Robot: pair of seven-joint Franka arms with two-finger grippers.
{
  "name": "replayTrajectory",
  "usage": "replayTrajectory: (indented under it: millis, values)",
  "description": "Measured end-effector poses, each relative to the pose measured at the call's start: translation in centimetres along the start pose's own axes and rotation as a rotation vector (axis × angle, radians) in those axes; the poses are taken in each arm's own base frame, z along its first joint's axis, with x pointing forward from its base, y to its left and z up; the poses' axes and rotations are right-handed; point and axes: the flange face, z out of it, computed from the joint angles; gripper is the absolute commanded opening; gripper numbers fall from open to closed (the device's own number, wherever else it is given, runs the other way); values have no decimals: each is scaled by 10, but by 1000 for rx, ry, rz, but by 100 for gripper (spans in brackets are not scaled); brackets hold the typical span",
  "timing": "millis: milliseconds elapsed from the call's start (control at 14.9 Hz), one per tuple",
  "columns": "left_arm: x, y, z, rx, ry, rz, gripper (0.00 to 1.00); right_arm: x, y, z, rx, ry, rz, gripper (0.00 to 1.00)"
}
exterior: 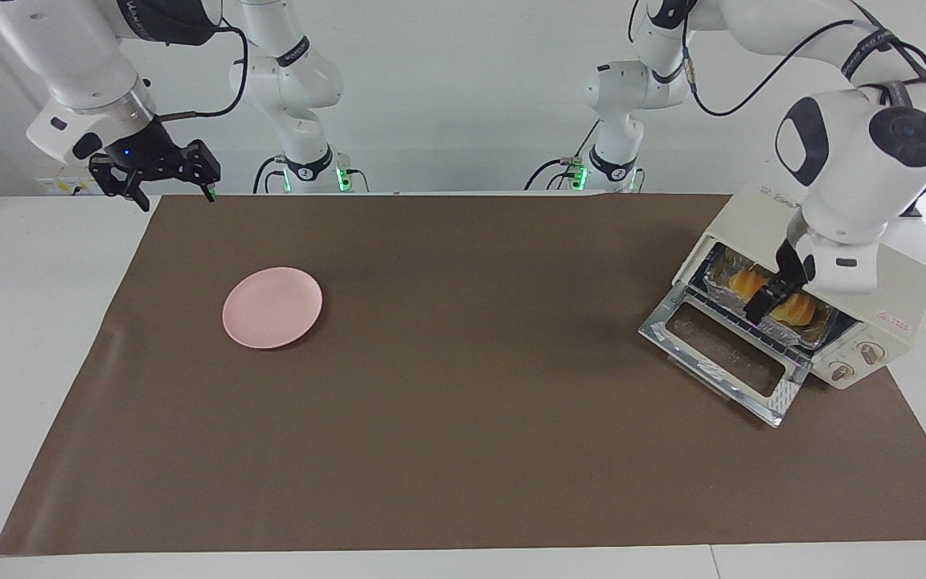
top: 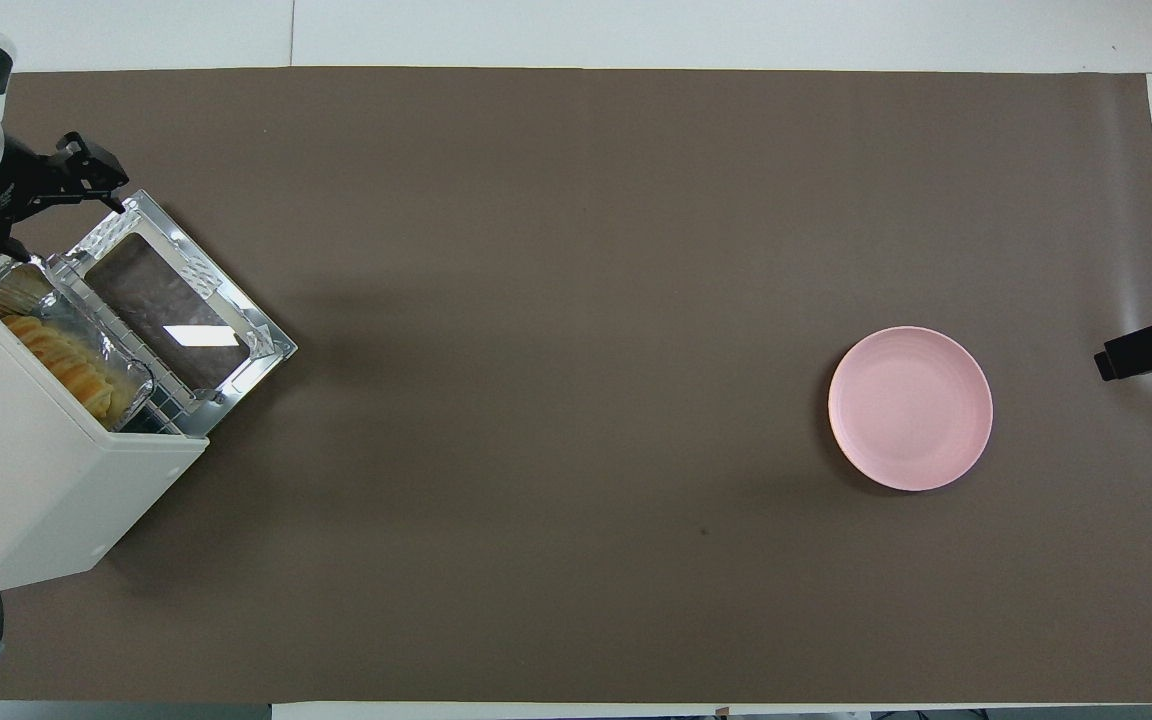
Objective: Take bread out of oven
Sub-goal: 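Reach the left gripper into the oven and grasp the foil tray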
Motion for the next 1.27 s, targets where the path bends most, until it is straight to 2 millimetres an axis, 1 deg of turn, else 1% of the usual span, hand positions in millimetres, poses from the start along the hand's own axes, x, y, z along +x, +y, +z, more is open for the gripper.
replayTrajectory:
  millis: [67, 201, 268, 402, 469, 602, 803, 937, 1071, 1272]
  values:
    - [12, -5, 16, 8, 5, -41, 100, 0, 0, 0, 0, 0, 0, 100]
    - [34, -23, 42, 22, 25, -133, 100, 0, 0, 0, 0, 0, 0, 100]
    - [40, -31, 52, 25, 30, -174, 100, 0, 0, 0, 0, 0, 0, 100]
    - [43, -40, 69, 38, 25, -233, 100, 0, 0, 0, 0, 0, 0, 100]
    - [42, -40, 76, 40, 21, -260, 100, 0, 0, 0, 0, 0, 0, 100]
    - [34, -35, 88, 49, 8, -306, 100, 0, 0, 0, 0, 0, 0, 100]
    - [18, -16, 102, 63, -8, -355, 100, 0, 0, 0, 0, 0, 0, 100]
    - [6, -8, 112, 77, -20, -365, 100, 0, 0, 0, 0, 0, 0, 100]
    - [-3, -7, 115, 87, -29, -363, 100, 0, 0, 0, 0, 0, 0, 100]
    - [-14, -14, 124, 124, -27, -344, 100, 0, 0, 0, 0, 0, 0, 100]
